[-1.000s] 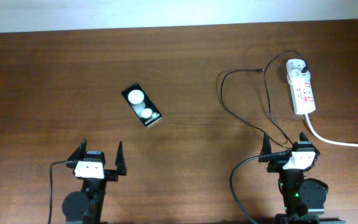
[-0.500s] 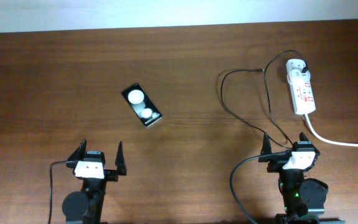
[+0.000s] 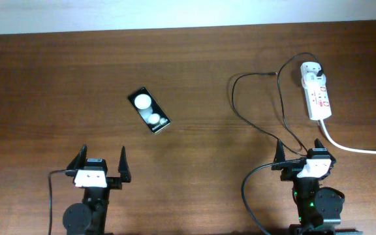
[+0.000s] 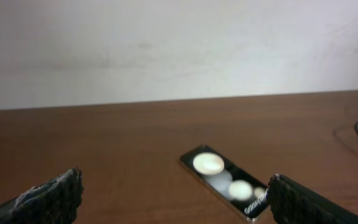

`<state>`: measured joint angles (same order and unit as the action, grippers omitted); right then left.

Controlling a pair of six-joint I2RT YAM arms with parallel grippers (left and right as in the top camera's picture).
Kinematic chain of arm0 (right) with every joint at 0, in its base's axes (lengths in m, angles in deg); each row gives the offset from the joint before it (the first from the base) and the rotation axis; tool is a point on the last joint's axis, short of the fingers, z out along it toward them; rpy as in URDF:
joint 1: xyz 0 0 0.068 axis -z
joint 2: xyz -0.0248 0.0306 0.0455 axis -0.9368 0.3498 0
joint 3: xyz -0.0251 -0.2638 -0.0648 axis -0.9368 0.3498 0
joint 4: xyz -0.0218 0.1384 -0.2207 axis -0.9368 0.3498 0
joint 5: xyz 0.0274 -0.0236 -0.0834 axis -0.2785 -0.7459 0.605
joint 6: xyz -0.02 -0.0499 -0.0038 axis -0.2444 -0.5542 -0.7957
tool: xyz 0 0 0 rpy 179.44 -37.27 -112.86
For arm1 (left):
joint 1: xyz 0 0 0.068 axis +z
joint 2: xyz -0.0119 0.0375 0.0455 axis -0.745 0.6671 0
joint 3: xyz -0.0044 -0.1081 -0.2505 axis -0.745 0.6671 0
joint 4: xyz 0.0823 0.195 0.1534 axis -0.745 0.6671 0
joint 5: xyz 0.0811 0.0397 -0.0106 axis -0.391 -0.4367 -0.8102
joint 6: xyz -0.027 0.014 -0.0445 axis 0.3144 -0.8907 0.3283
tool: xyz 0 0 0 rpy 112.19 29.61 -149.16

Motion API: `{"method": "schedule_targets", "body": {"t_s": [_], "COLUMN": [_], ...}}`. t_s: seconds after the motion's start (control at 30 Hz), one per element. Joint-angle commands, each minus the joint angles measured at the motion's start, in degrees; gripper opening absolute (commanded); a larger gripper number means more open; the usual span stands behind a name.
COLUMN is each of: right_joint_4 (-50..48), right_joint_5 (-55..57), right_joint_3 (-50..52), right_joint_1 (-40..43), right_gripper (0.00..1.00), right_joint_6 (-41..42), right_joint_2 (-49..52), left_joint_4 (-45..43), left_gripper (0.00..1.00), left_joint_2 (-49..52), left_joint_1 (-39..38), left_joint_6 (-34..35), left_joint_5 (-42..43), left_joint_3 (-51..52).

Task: Plug charger to phone and switch on socket
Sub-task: 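Move the left gripper toward the black phone on the table, then lower the left gripper over the phone and grasp it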

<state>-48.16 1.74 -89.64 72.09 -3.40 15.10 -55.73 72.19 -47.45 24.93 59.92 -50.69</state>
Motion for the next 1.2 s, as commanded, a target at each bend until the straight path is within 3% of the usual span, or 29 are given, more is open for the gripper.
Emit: {"method": "schedule_targets", "body": {"t_s": [0.0, 0.17, 0.27, 0.37, 0.5, 0.7, 0.87, 0.9, 0.93, 1.03, 1.17], "right_joint_4": [0.26, 0.26, 0.26, 0.26, 0.26, 0.26, 0.26, 0.26, 0.26, 0.26, 0.26], "right_joint_5": [-0.55, -0.55, -0.55, -0.55, -0.55, -0.55, -0.55, -0.55, -0.55, -0.55, -0.55], "right_joint_3": [0.31, 0.31, 0.31, 0.31, 0.31, 0.31, 0.31, 0.31, 0.31, 0.31, 0.31], "right_joint_1": [-0.31, -0.31, -0.31, -0.31, -0.31, -0.31, -0.31, -0.31, -0.31, -0.31, -0.31], "right_gripper": [0.99, 0.99, 0.99, 0.99, 0.99, 0.99, 0.99, 0.99, 0.99, 0.99, 0.99], "right_joint_6": [0.24, 0.24, 0.24, 0.24, 0.24, 0.24, 0.24, 0.24, 0.24, 0.24, 0.24], "right_joint_2": [-0.61, -0.61, -0.61, -0.61, -0.61, -0.61, -0.59, -0.61, -0.61, -0.61, -0.61], "left_joint_4": [4.61, 8.41, 15.02, 20.39, 30.53, 56.3, 63.84, 63.95, 64.65, 64.5, 65.59], "left_gripper": [0.99, 0.99, 0.99, 0.99, 0.99, 0.99, 0.99, 0.99, 0.99, 0.99, 1.0], "left_joint_2": [2.23, 10.45, 16.63, 23.04, 38.14, 72.24, 83.27, 84.5, 85.64, 87.23, 93.61], "left_joint_1": [-0.33, -0.33, -0.33, -0.33, -0.33, -2.03, -2.6, -2.62, -3.26, -7.89, -10.12], "left_joint_6": [0.39, 0.42, 0.44, 5.11, 9.16, 9.86, 9.86, 11.69, 20.46, 33.75, 40.44], "left_joint_5": [-0.83, -0.83, -0.81, -0.79, -0.74, -0.24, 7.8, 8.13, 4.2, -3.91, -3.85], "left_joint_3": [-6.75, -17.77, -26.12, -33.44, -46.9, -77.66, -79.73, -79.73, -79.76, -81.11, -90.51]}}
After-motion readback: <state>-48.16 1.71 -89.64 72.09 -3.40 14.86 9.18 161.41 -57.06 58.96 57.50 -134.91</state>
